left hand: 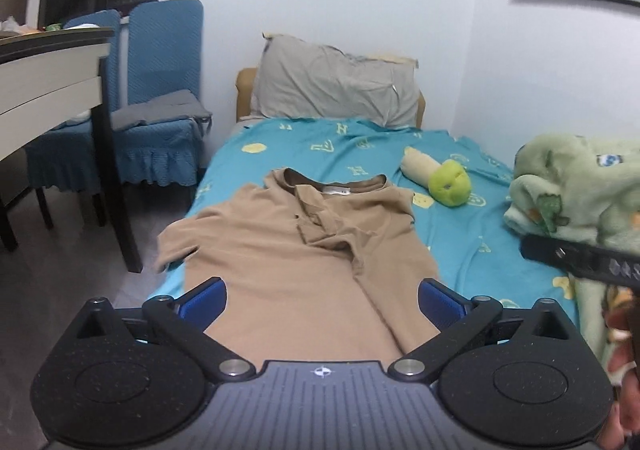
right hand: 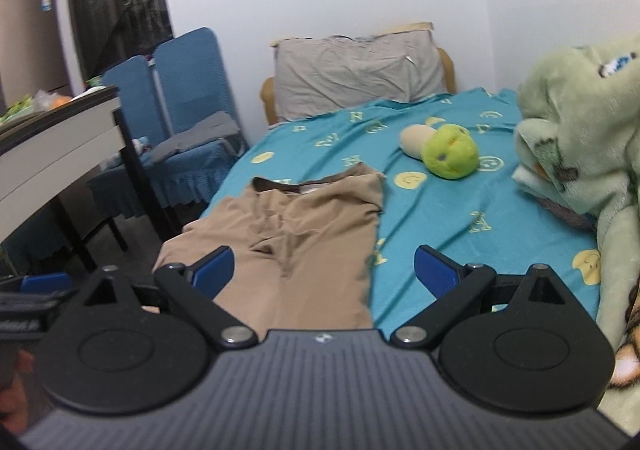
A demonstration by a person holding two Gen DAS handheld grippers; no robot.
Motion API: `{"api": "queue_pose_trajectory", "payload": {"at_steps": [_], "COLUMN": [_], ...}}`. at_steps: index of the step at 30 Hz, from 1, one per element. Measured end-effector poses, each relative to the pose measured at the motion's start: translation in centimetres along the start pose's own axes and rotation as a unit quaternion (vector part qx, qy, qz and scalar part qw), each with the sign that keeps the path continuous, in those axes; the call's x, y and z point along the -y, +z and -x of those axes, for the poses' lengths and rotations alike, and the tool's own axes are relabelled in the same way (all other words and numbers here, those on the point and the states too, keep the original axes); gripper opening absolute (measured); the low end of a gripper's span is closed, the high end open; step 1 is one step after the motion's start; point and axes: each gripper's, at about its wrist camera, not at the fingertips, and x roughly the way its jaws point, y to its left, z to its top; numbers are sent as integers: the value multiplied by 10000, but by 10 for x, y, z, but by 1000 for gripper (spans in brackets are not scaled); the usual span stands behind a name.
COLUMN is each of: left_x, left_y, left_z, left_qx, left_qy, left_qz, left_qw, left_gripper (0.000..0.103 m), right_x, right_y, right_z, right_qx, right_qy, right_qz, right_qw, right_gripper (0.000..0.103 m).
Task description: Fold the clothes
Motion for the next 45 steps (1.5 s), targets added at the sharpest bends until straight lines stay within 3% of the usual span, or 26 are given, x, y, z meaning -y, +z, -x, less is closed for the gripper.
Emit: {"api": "queue_pose_trajectory", "payload": {"at_steps": [4, 9, 13, 16, 18, 20, 24, 29, 33, 37, 39, 42, 44, 45], "left_x": [-23, -50, -58, -67, -85, -115, -189, -257, -286, -300, -305, -306, -304, -302], "left_y": [-22, -29, -27, -16, -3, 10, 15, -10, -26, -31, -28, -22, -14, -9], "left_z": [25, 20, 15, -7, -32, -65, -137, -209, -245, -264, -275, -291, -297, -298], "left_qx": [-20, -98, -4, -60, -152, -256, -343, -402, -317, -30, -46, -70, -8, 39], "left_qy": [-86, 71, 40, 108, 115, 87, 245, 237, -227, -648, -532, -401, -356, -332], "left_qz": [346, 857, 920, 1094, 1501, 2229, 3792, 4912, 5371, 5469, 5422, 5246, 5025, 4895], "left_qw": [9994, 9962, 9957, 9939, 9885, 9745, 9244, 8698, 8426, 8347, 8385, 8504, 8639, 8713], "left_gripper": [103, 103, 103, 103, 103, 103, 103, 101, 95, 94, 91, 70, 38, 29], "right_x": [-23, -48, -55, -53, -49, -43, -32, -23, -24, -24, -24, -20, -15, -12], "right_y": [-7, -12, -13, -13, -13, -12, -14, -22, -24, -27, -29, -31, -32, -32], "right_z": [12, 17, 17, 17, 16, 13, 2, -23, -45, -64, -69, -73, -74, -74], "right_qx": [15, 198, 188, 107, 37, -43, -302, -709, -880, -1139, -1242, -1327, -1364, -1370], "right_qy": [262, 338, 320, 291, 324, 326, 368, 298, 339, 504, 580, 557, 532, 524], "right_qz": [133, 628, 781, 680, 496, 314, -123, -371, -526, -808, -897, -996, -1152, -1239], "right_qw": [9996, 9973, 9963, 9972, 9982, 9990, 9988, 9964, 9942, 9889, 9865, 9846, 9825, 9814], "right_gripper": [98, 98, 98, 98, 98, 98, 98, 98, 98, 98, 98, 98, 98, 98]}}
